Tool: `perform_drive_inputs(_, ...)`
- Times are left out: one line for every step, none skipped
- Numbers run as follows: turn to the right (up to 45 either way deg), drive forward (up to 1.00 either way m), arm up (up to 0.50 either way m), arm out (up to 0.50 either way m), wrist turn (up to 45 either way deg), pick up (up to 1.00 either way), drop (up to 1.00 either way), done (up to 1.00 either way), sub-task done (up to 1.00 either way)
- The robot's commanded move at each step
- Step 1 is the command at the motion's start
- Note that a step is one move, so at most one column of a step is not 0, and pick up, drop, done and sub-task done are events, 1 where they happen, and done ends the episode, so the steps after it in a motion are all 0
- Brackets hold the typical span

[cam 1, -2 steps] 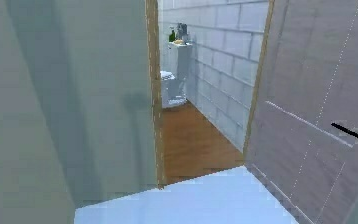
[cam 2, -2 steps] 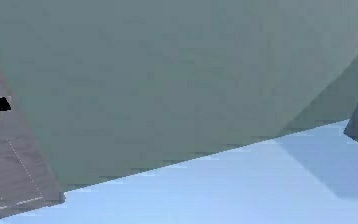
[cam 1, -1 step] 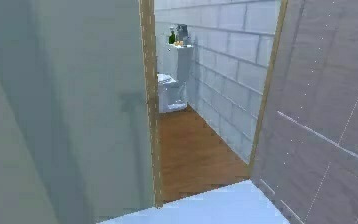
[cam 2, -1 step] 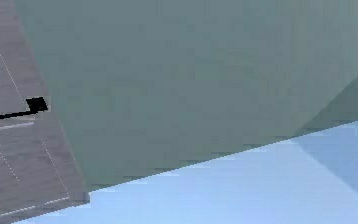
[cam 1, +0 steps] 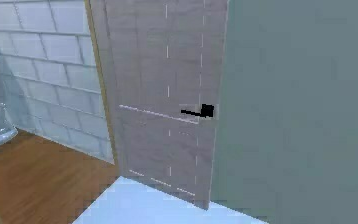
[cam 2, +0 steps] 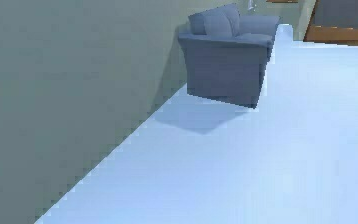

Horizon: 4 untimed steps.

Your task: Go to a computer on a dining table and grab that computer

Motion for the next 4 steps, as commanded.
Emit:
perform_drive_inputs(24.0,0.00,0.00,0.00,0.0,0.00,0.00,0.00,0.00)
perform_drive_inputs(0.0,0.15,0.00,0.00,0.0,0.00,0.00,0.00,0.00)
perform_drive_inputs(-42.0,0.00,0.00,0.00,0.0,0.00,0.00,0.00,0.00)
perform_drive_inputs(0.0,0.60,0.00,0.00,0.0,0.00,0.00,0.00,0.00)
